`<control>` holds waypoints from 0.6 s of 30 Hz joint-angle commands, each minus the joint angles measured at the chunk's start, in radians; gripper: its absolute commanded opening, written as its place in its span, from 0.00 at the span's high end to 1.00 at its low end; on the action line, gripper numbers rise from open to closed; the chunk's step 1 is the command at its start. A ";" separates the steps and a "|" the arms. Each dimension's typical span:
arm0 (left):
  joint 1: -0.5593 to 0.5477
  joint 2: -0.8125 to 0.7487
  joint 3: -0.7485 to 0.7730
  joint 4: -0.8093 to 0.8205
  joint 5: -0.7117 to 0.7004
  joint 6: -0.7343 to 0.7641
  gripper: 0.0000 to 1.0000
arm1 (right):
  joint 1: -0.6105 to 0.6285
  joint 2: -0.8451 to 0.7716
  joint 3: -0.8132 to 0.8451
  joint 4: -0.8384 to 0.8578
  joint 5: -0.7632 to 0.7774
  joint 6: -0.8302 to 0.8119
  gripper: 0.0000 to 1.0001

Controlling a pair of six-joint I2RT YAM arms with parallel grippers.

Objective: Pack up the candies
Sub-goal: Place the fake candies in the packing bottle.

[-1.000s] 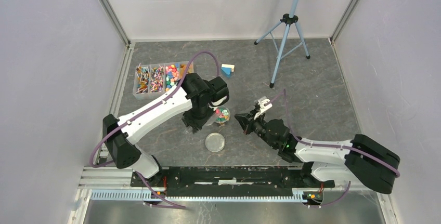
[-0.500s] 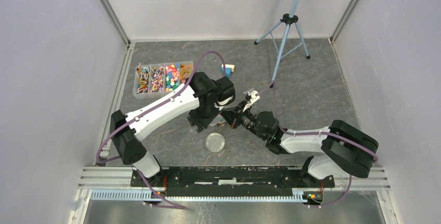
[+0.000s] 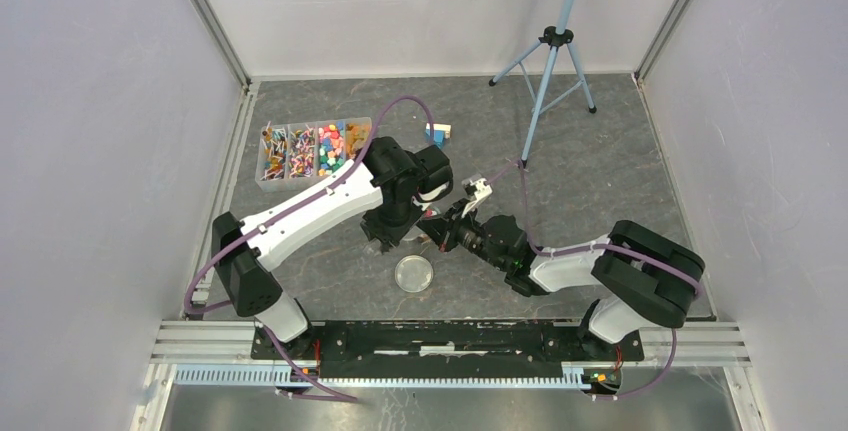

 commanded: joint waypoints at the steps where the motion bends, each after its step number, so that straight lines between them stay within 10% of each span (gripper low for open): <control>1: -0.004 0.007 0.042 -0.077 -0.026 -0.054 0.98 | -0.002 0.024 0.018 0.051 -0.024 0.017 1.00; 18: -0.004 0.009 0.101 -0.077 -0.072 -0.066 0.98 | 0.007 0.066 0.050 0.028 -0.064 0.028 1.00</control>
